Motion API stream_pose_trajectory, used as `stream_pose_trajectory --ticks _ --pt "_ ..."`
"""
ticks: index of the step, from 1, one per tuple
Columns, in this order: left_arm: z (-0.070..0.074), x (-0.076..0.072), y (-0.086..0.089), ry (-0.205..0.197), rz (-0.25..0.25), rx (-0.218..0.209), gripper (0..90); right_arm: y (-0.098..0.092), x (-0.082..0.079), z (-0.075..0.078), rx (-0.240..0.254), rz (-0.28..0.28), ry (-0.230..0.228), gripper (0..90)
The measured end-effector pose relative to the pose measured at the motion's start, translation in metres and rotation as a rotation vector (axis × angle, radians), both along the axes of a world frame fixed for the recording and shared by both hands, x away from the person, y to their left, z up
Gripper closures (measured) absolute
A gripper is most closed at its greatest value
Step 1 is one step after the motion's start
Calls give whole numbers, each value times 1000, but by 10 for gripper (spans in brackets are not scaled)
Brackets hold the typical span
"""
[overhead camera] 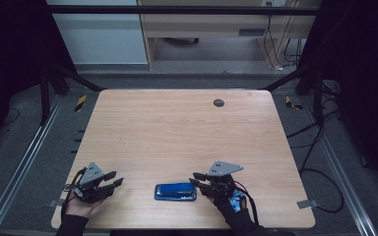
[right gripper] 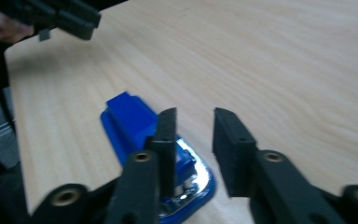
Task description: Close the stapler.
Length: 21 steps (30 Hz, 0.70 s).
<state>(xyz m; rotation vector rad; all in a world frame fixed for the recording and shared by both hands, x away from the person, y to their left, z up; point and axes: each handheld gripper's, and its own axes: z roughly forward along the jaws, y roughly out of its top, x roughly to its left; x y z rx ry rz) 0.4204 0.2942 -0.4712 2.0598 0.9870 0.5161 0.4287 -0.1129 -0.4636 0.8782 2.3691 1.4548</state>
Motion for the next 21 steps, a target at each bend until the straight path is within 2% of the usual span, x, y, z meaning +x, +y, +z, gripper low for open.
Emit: stream_pose_trajectory --ticks 2,6,9,13,16,19,21 --pt "-1 1 2 -3 13 -3 538 -6 2 2 15 -33 -12 569" --pt "-2 3 5 -4 46 -13 441 -24 9 2 9 -103 -8 433" --pt "-3 4 7 -12 63 -8 407 -38 17 0 -26 -162 15 351" --pt "-3 5 9 -17 73 -6 372 -59 24 -2 -48 -236 23 285" --pt "-4 6 10 -17 81 -2 354 -75 30 -3 -76 -269 19 220" --pt "-4 6 12 -20 98 -6 346 -94 34 -8 -119 -315 31 210" --pt "-4 7 14 -24 111 -4 344 -107 36 -10 -121 -355 44 203"
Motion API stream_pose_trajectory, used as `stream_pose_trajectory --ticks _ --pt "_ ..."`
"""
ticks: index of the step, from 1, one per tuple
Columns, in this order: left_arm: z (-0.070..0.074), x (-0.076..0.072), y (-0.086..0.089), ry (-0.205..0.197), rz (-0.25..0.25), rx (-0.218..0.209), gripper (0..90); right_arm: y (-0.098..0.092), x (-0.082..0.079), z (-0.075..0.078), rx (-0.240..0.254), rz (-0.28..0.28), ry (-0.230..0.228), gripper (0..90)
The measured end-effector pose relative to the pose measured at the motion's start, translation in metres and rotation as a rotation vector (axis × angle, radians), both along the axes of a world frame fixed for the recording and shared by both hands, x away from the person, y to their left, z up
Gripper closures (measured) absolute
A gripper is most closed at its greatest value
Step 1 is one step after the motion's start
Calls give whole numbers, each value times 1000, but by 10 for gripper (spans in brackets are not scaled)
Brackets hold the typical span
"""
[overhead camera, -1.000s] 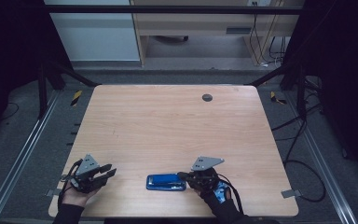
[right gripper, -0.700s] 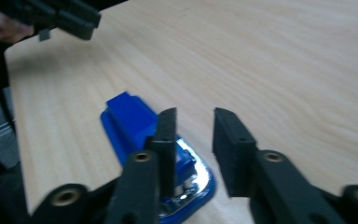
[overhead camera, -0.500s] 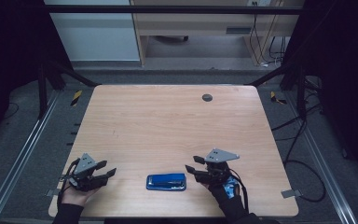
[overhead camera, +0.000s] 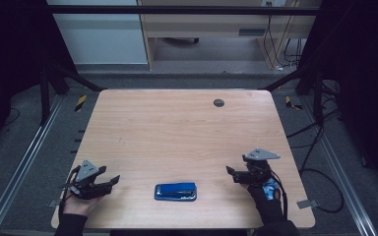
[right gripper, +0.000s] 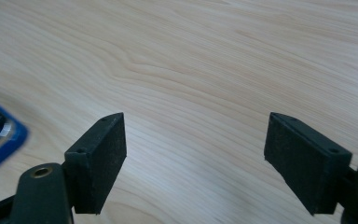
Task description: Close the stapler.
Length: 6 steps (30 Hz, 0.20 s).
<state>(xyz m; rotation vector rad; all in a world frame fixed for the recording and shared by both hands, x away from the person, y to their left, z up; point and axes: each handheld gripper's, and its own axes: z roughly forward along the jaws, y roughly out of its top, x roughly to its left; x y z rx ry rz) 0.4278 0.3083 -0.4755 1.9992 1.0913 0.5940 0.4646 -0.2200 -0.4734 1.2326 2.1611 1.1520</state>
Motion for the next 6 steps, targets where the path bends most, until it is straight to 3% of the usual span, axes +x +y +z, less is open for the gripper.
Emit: stream_pose_trajectory --ticks 6 --pt "-2 6 6 6 40 3 341 -36 2 -4 -64 -62 -12 190"
